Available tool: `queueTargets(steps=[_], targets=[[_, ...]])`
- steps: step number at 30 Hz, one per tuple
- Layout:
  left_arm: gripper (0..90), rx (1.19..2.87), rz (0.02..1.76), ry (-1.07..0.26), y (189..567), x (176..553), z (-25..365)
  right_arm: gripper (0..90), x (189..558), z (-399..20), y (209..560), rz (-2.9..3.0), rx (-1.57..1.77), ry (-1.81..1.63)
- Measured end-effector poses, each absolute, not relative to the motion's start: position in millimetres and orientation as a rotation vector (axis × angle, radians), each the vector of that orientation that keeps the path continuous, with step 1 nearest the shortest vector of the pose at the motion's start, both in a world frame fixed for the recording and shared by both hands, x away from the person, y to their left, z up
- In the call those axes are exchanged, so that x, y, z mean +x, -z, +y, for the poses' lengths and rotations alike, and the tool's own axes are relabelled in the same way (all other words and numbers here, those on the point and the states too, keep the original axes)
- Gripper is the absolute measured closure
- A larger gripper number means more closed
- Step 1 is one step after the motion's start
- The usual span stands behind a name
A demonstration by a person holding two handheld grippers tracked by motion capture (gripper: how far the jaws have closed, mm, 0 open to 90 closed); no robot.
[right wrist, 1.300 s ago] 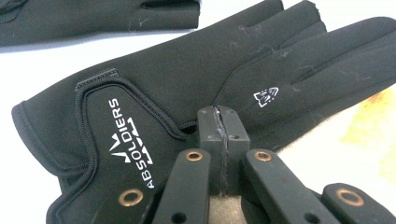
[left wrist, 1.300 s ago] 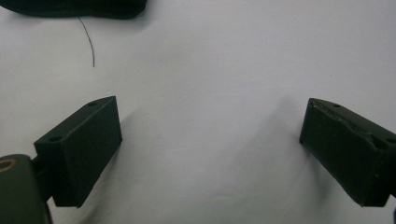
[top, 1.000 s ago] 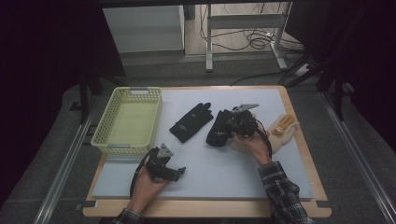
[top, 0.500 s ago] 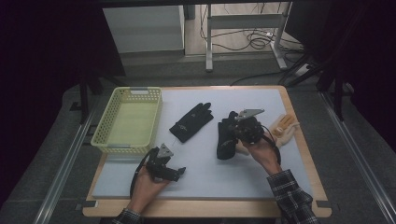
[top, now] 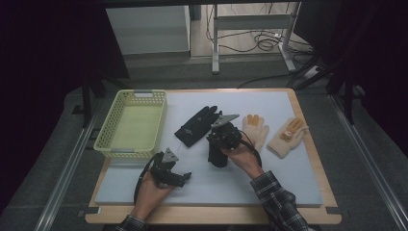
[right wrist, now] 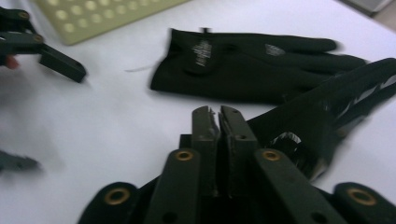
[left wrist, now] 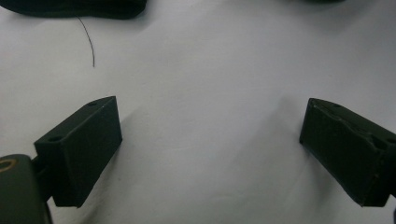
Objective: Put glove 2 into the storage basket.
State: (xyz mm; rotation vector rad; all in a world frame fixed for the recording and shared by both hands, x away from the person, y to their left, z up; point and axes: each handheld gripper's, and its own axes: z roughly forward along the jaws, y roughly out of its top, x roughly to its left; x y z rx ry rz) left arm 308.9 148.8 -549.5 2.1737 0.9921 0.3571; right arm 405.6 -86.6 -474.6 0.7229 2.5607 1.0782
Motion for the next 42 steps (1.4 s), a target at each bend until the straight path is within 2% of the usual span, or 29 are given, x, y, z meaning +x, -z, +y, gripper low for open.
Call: queueTargets(steps=[4, 9, 11, 12, 13, 17, 19, 20, 21, 22, 23, 26, 30, 37, 42], targets=[[5.6, 2.174, 0.99, -0.356, 549.5, 309.0, 148.9, 68.2, 407.6, -77.5, 474.5, 2.548, 0.704, -1.087], [5.6, 2.174, 0.992, -0.356, 549.5, 308.9, 148.8, 59.2, 419.1, -91.4, 476.3, 2.508, 0.785, -1.084], [5.6, 2.172, 0.994, -0.356, 549.5, 308.8, 148.6, 52.8, 424.5, -96.1, 483.1, 2.506, 0.815, -1.08], [5.6, 2.174, 0.993, -0.356, 549.4, 308.9, 148.8, 46.6, 426.9, -97.1, 487.6, 2.508, 0.833, -1.078], [5.6, 2.174, 0.993, -0.356, 549.4, 308.9, 148.8, 46.6, 426.9, -97.1, 487.6, 2.508, 0.833, -1.078], [5.6, 2.175, 0.992, -0.355, 549.4, 308.9, 148.9, 32.4, 436.9, -93.3, 509.7, 2.535, 0.859, -1.056], [5.6, 2.175, 0.993, -0.357, 549.4, 308.8, 148.8, 30.4, 439.8, -88.8, 519.7, 2.554, 0.854, -1.013], [5.6, 2.172, 0.994, -0.355, 549.5, 308.8, 148.7, 36.3, 440.3, -85.1, 529.6, 2.561, 0.829, -0.999], [5.6, 2.172, 0.994, -0.355, 549.5, 308.8, 148.7, 36.3, 440.3, -85.1, 529.6, 2.561, 0.829, -0.999], [5.6, 2.173, 0.993, -0.354, 549.5, 308.9, 148.7, 42.2, 439.8, -85.9, 530.4, 2.558, 0.846, -1.031], [5.6, 2.173, 0.993, -0.353, 549.5, 308.9, 148.7, 54.5, 439.1, -87.1, 530.3, 2.541, 0.875, -1.045], [5.6, 2.174, 0.993, -0.353, 549.5, 308.9, 148.7, 74.8, 438.4, -90.1, 528.9, 2.537, 0.915, -1.053], [5.6, 2.176, 0.992, -0.354, 549.5, 309.0, 148.8, 78.1, 436.6, -90.7, 526.0, 2.554, 0.908, -1.056], [5.6, 2.176, 0.993, -0.354, 549.5, 309.0, 148.9, 78.2, 421.3, -101.8, 505.4, 2.526, 0.899, -1.117], [5.6, 2.175, 0.991, -0.354, 549.5, 309.1, 148.9, 78.2, 395.7, -109.8, 489.7, 2.536, 0.878, -1.155]])
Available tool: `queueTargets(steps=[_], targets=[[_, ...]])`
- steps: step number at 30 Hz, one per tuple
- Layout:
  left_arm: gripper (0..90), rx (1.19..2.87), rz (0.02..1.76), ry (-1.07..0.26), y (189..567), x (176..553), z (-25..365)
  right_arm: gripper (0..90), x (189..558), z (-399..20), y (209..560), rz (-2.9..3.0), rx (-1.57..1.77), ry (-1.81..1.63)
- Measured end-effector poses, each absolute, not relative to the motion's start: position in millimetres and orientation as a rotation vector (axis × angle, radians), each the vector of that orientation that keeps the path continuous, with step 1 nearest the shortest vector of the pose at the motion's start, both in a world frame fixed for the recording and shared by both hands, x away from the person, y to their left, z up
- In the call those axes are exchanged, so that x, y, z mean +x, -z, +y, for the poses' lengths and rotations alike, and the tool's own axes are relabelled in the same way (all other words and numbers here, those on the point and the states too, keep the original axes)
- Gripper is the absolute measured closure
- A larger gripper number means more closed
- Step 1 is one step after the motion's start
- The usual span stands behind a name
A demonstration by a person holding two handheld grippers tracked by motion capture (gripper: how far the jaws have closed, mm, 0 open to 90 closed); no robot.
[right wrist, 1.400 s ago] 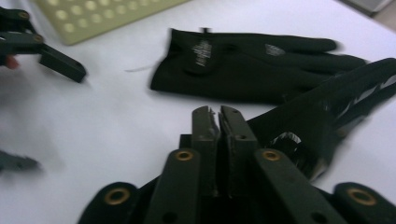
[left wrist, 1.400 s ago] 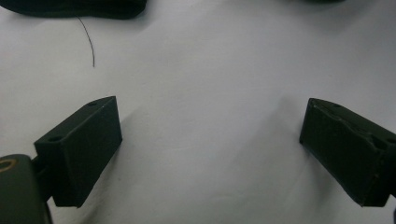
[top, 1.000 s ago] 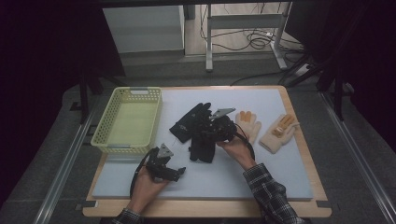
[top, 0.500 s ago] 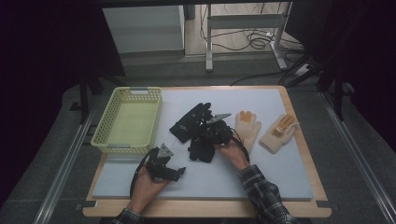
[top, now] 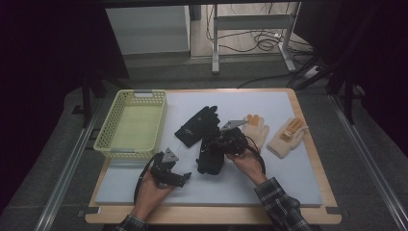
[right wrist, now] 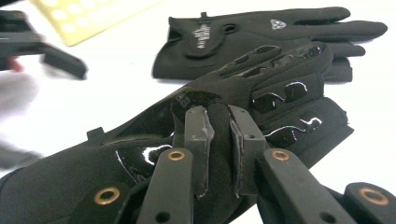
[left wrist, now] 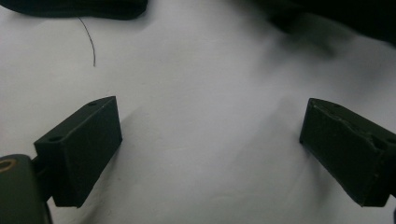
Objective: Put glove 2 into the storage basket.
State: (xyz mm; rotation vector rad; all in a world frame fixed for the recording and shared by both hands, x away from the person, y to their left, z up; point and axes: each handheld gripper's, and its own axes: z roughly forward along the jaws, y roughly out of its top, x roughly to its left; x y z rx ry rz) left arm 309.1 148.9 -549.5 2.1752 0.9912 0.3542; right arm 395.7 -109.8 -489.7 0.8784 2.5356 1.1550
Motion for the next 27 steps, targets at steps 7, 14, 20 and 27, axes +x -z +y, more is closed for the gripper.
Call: queueTargets(steps=[7, 14, 20, 27], targets=[[5.6, 2.176, 0.99, -0.356, 549.4, 309.1, 149.0, 76.5, 355.6, -122.1, 489.8, 2.555, 0.849, -1.145], [5.6, 2.175, 0.991, -0.355, 549.5, 309.1, 148.9, 51.6, 355.9, -130.9, 508.6, 2.593, 0.876, -1.184], [5.6, 2.174, 0.993, -0.353, 549.5, 308.9, 148.8, 48.8, 375.0, -122.7, 505.3, 2.575, 0.906, -1.201], [5.6, 2.177, 0.992, -0.354, 549.4, 309.0, 149.0, 52.8, 412.4, -100.2, 498.5, 2.546, 0.936, -1.173]])
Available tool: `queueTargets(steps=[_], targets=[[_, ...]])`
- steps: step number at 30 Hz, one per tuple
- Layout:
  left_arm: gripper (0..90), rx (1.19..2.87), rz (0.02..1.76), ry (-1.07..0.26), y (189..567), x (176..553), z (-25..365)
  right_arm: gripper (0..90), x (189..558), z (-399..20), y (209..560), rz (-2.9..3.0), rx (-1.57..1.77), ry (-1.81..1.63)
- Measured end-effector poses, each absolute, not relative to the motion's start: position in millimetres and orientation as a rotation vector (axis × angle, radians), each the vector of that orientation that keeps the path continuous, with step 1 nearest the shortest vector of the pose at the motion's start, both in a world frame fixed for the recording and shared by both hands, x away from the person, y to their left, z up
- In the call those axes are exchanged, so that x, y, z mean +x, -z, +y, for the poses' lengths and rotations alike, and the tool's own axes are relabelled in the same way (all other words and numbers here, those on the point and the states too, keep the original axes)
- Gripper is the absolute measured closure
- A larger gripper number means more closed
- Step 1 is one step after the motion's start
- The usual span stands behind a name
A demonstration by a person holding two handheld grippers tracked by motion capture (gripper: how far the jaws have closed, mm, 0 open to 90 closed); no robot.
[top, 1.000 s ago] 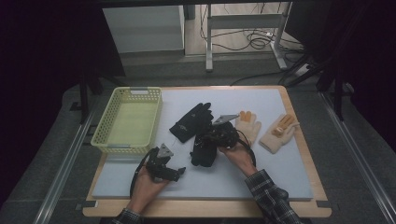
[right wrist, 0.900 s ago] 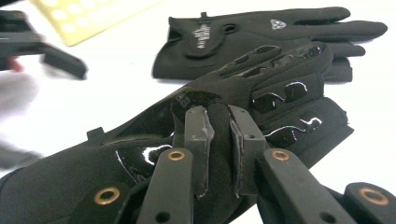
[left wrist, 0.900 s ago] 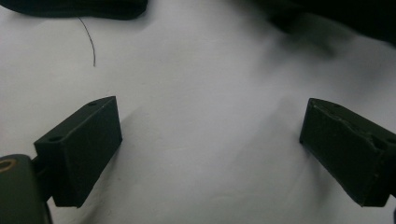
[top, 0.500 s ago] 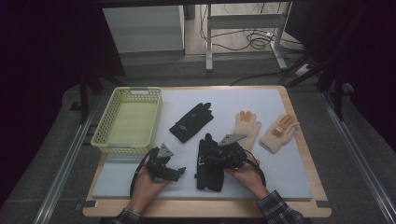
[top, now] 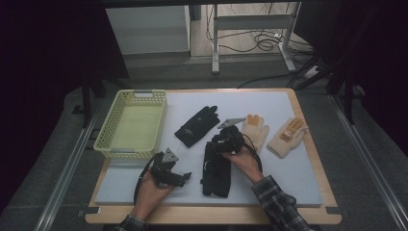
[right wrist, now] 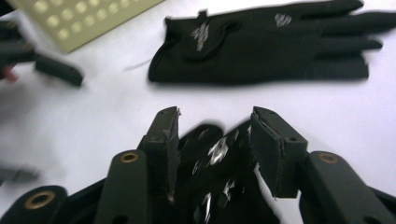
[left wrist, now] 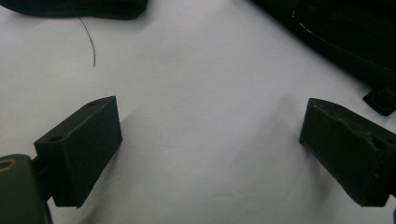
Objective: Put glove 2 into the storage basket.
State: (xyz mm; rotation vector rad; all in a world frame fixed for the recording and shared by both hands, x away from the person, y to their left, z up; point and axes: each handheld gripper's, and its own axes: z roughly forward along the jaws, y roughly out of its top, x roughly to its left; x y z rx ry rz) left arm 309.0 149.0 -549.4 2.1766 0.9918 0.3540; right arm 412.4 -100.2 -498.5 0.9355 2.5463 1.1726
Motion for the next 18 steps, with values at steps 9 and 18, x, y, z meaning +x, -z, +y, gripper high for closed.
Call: queueTargets(steps=[9, 18], targets=[[5.6, 2.179, 0.991, -0.353, 549.4, 309.1, 149.2, 49.0, 458.7, -70.6, 502.4, 2.512, 0.933, -1.096], [5.6, 2.175, 0.992, -0.352, 549.5, 308.9, 149.0, 40.4, 486.7, -44.7, 510.3, 2.497, 1.016, -1.068]])
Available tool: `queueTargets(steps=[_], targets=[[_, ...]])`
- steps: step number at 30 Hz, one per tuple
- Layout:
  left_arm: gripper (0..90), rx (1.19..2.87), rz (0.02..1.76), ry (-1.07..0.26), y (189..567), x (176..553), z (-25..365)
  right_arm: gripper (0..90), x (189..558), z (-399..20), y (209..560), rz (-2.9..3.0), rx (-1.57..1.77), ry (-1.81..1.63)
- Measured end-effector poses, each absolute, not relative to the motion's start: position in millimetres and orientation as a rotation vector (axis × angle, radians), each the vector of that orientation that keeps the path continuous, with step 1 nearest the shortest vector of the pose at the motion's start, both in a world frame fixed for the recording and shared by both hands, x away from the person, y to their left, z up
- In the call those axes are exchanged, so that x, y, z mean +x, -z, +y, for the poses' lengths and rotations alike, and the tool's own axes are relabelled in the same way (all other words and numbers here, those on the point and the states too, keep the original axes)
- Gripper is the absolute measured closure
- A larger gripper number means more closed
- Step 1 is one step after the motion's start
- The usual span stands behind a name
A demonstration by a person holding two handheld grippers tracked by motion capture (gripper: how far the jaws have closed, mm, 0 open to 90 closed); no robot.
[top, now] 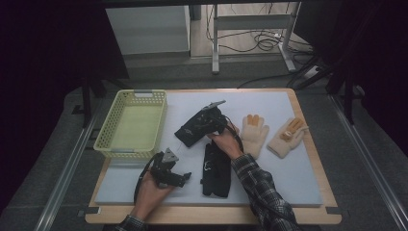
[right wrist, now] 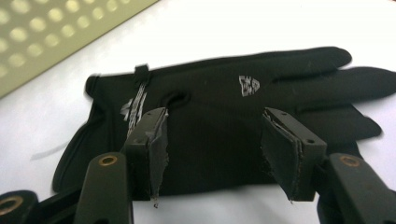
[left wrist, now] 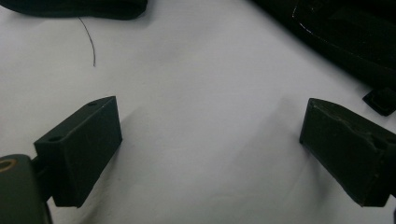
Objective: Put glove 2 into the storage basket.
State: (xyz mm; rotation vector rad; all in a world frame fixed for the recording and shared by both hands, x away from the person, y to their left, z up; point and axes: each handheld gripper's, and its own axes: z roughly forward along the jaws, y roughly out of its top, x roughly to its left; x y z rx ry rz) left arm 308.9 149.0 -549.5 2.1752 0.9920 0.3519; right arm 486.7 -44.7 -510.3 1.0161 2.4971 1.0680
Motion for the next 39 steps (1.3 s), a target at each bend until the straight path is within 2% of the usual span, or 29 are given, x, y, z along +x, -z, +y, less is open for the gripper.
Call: queueTargets(steps=[6, 7, 8, 9, 10, 11, 13, 15, 19, 28, 39], targets=[[5.6, 2.176, 0.991, -0.352, 549.5, 308.9, 149.0, 39.4, 500.0, -28.9, 522.7, 2.518, 1.013, -0.98], [5.6, 2.176, 0.991, -0.352, 549.5, 308.9, 149.0, 43.1, 501.9, -29.2, 524.5, 2.529, 1.013, -0.984], [5.6, 2.176, 0.991, -0.352, 549.5, 308.9, 149.0, 43.1, 501.9, -29.2, 524.5, 2.529, 1.013, -0.984], [5.6, 2.176, 0.991, -0.352, 549.5, 309.0, 149.0, 51.8, 502.2, -30.3, 525.3, 2.526, 0.994, -0.973], [5.6, 2.176, 0.991, -0.352, 549.5, 309.0, 149.0, 51.8, 502.2, -30.3, 525.3, 2.526, 0.994, -0.973], [5.6, 2.176, 0.991, -0.352, 549.5, 309.0, 149.0, 64.2, 501.8, -31.3, 525.5, 2.497, 1.004, -0.959], [5.6, 2.176, 0.991, -0.352, 549.5, 309.0, 149.0, 67.7, 501.5, -31.6, 525.8, 2.481, 1.013, -0.953], [5.6, 2.176, 0.991, -0.351, 549.5, 309.0, 149.0, 80.7, 499.6, -31.2, 525.1, 2.465, 0.973, -0.933], [5.6, 2.176, 0.992, -0.352, 549.5, 309.0, 149.0, 85.9, 498.2, -31.2, 521.0, 2.479, 0.929, -0.923], [5.6, 2.176, 0.992, -0.351, 549.5, 308.9, 149.0, 87.2, 493.9, -51.2, 496.9, 2.499, 0.908, -1.03], [5.6, 2.178, 0.99, -0.354, 549.5, 309.0, 149.1, 88.5, 454.6, -72.4, 453.9, 2.494, 0.753, -1.168]])
